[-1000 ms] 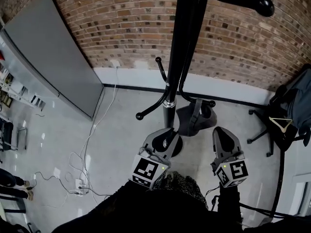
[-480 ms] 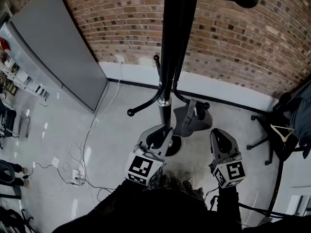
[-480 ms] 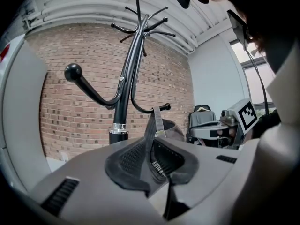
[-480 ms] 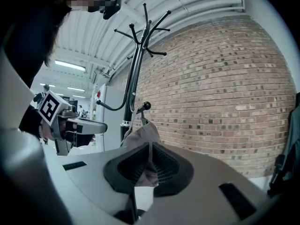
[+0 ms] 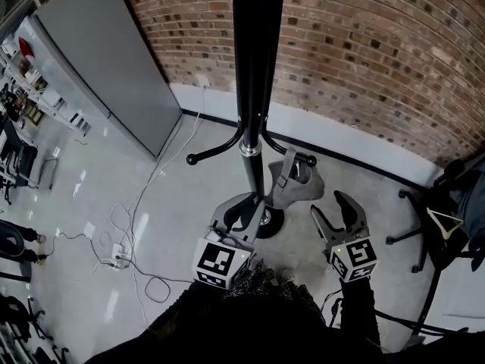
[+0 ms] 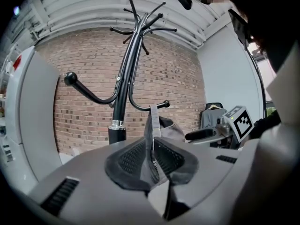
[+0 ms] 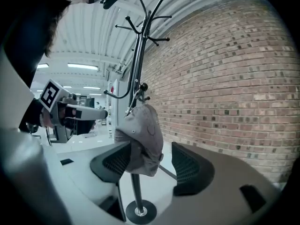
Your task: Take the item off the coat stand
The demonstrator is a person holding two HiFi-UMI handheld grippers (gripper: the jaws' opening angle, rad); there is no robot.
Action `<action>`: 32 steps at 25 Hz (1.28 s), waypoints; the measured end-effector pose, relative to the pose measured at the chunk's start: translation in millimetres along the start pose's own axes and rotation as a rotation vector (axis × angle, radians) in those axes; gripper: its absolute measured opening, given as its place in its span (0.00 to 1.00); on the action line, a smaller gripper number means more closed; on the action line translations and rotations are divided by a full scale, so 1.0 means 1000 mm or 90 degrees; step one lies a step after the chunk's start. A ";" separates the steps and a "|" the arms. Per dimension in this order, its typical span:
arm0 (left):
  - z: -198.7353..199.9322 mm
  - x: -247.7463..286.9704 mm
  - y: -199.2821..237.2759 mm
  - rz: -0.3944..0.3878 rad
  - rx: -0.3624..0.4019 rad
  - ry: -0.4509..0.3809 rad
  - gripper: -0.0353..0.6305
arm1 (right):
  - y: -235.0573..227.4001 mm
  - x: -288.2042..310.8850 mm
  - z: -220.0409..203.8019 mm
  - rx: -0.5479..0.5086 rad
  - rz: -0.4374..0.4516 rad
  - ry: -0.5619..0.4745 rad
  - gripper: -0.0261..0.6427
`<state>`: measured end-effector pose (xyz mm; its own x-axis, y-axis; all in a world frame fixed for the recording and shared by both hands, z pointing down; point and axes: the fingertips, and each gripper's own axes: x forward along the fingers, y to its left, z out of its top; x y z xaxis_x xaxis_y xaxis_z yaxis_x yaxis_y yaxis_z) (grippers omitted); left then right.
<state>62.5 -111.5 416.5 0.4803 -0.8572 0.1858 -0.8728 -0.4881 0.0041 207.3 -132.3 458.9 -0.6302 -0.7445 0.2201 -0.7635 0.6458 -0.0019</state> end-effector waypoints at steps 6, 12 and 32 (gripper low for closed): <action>0.002 -0.002 -0.003 0.035 -0.006 0.005 0.15 | -0.007 0.035 -0.022 -0.012 0.069 0.048 0.44; 0.002 -0.009 0.003 0.074 -0.006 -0.002 0.15 | 0.000 0.065 -0.035 -0.038 0.151 0.085 0.44; 0.003 -0.018 0.010 0.081 -0.005 -0.007 0.15 | 0.029 0.053 -0.005 -0.046 0.213 0.050 0.08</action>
<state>45.4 -101.0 409.8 0.3672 -0.9137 0.1743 -0.9271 -0.3747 -0.0112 152.9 -152.3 475.2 -0.8286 -0.4763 0.2941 -0.5032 0.8640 -0.0185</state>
